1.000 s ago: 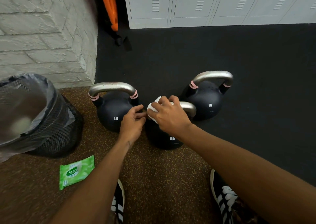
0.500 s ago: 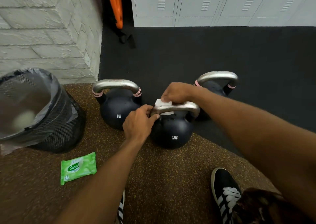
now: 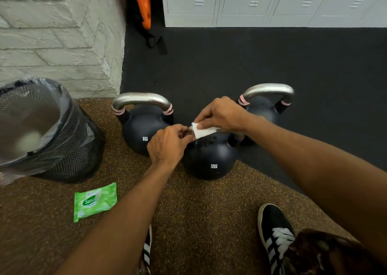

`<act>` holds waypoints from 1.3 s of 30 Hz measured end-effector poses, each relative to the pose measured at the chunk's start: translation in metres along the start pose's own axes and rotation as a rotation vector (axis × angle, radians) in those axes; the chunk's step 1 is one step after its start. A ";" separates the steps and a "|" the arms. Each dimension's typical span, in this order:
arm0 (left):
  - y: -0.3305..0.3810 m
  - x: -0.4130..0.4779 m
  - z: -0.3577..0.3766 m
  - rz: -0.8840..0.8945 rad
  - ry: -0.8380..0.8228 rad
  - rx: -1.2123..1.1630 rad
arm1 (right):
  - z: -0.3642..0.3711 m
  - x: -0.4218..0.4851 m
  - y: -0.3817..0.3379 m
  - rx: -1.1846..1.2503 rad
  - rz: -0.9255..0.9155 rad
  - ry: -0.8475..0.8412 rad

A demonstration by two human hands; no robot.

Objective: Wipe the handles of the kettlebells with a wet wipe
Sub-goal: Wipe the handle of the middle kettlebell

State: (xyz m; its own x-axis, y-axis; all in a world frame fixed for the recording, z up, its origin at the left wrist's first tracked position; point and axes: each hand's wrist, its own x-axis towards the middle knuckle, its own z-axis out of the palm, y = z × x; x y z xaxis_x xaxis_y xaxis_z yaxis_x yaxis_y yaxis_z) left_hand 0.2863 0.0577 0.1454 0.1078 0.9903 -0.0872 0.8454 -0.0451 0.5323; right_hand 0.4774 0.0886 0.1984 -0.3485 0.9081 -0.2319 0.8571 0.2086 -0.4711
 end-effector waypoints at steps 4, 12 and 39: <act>0.001 0.001 -0.001 -0.003 -0.004 0.019 | 0.016 -0.002 -0.008 -0.266 -0.072 0.150; 0.000 0.001 -0.001 0.011 -0.007 0.002 | 0.033 -0.006 -0.029 -0.277 0.040 0.290; 0.000 0.003 -0.003 0.045 0.000 0.005 | 0.091 -0.047 -0.034 -0.208 0.298 0.722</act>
State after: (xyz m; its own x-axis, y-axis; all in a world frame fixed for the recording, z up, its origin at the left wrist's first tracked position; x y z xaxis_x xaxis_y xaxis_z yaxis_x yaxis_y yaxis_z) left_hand 0.2849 0.0607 0.1475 0.1456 0.9873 -0.0635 0.8423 -0.0901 0.5314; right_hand 0.4301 0.0063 0.1482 0.1755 0.9318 0.3179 0.9533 -0.0802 -0.2912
